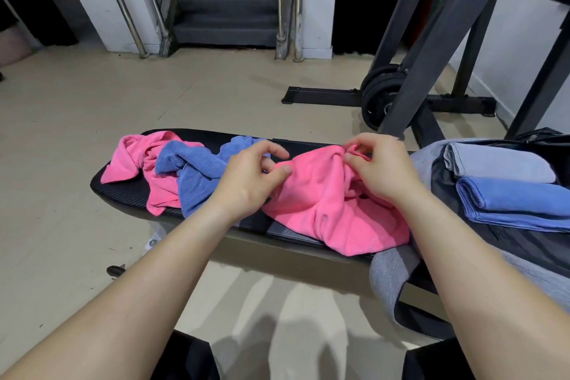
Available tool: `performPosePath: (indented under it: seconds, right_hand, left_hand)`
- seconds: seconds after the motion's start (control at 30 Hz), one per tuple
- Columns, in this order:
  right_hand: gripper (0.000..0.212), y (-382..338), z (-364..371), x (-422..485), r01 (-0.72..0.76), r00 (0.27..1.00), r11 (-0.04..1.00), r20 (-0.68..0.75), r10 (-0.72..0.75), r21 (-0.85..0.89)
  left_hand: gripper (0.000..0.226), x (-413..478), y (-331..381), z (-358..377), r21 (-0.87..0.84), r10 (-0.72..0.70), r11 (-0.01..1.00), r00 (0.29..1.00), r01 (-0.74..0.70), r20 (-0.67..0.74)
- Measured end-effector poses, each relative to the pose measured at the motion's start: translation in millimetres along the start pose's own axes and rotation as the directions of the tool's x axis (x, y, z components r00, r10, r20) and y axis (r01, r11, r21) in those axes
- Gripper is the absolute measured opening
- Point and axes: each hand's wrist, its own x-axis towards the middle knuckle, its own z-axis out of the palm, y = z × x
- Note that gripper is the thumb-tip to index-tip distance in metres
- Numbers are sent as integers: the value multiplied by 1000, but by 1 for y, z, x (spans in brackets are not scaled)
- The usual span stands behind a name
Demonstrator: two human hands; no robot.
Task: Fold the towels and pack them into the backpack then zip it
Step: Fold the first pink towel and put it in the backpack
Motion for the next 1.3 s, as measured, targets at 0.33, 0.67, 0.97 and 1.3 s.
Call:
performPosePath:
  seconds: [0.33, 0.67, 0.97, 1.3]
  right_hand:
    - [17, -26, 1, -14, 1, 998, 983, 67, -14, 184]
    - [12, -10, -2, -13, -213, 977, 922, 84, 196, 322]
    - [10, -26, -5, -26, 36, 986, 932, 139, -92, 361]
    - [3, -24, -11, -28, -46, 983, 894, 178, -38, 445]
  left_hand:
    - [26, -6, 27, 25, -204, -111, 968, 980, 144, 165]
    - [4, -6, 29, 24, -131, 13, 991, 992, 3, 122]
    - [4, -2, 28, 30, -61, 110, 992, 991, -114, -70]
    - [8, -3, 27, 34, -127, 116, 984, 991, -124, -71]
